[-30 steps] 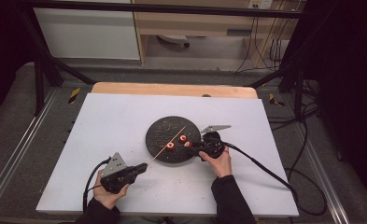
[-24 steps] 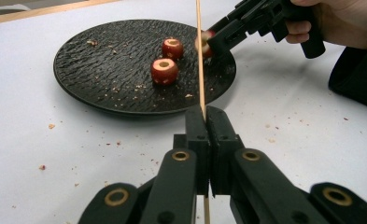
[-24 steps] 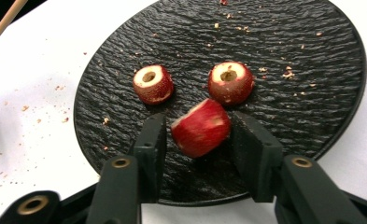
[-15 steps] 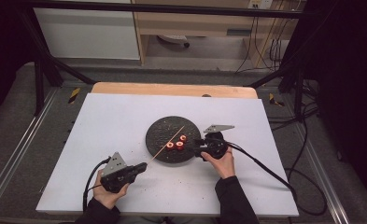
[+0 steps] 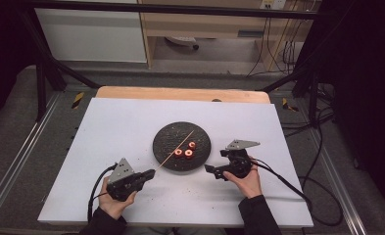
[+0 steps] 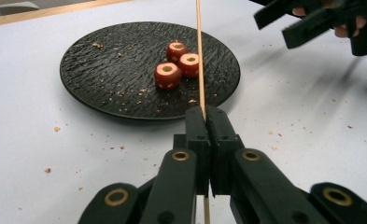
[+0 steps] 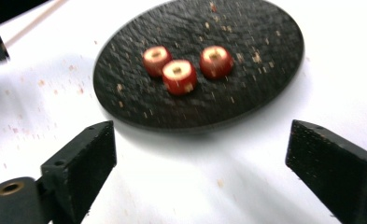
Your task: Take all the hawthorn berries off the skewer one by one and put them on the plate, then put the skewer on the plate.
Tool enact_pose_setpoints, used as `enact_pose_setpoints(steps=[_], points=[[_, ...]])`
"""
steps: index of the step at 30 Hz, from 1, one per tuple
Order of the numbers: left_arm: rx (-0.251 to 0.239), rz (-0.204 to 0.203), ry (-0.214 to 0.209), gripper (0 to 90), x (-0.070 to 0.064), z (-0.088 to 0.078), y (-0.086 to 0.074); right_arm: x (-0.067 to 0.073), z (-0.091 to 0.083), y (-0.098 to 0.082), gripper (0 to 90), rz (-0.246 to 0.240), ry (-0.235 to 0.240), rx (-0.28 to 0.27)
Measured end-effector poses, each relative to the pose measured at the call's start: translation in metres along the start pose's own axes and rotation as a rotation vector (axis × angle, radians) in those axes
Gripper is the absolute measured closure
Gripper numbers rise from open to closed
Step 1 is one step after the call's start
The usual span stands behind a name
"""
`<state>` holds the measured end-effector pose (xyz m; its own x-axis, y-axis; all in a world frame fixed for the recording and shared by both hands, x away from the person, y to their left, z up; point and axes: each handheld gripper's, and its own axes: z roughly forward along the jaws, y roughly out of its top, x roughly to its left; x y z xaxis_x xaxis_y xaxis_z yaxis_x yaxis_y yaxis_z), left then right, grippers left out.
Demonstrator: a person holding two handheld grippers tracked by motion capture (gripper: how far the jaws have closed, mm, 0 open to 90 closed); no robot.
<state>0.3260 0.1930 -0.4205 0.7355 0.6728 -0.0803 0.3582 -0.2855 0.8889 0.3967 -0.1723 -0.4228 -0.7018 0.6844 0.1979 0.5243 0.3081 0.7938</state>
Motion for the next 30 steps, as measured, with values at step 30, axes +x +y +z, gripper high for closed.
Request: enact_pose_setpoints(steps=[30], points=[[0.092, -0.056, 0.067, 88.1, 0.022, 0.048, 0.040, -0.018, -0.032, -0.056, 1.4, 0.011, -0.069, 0.041]])
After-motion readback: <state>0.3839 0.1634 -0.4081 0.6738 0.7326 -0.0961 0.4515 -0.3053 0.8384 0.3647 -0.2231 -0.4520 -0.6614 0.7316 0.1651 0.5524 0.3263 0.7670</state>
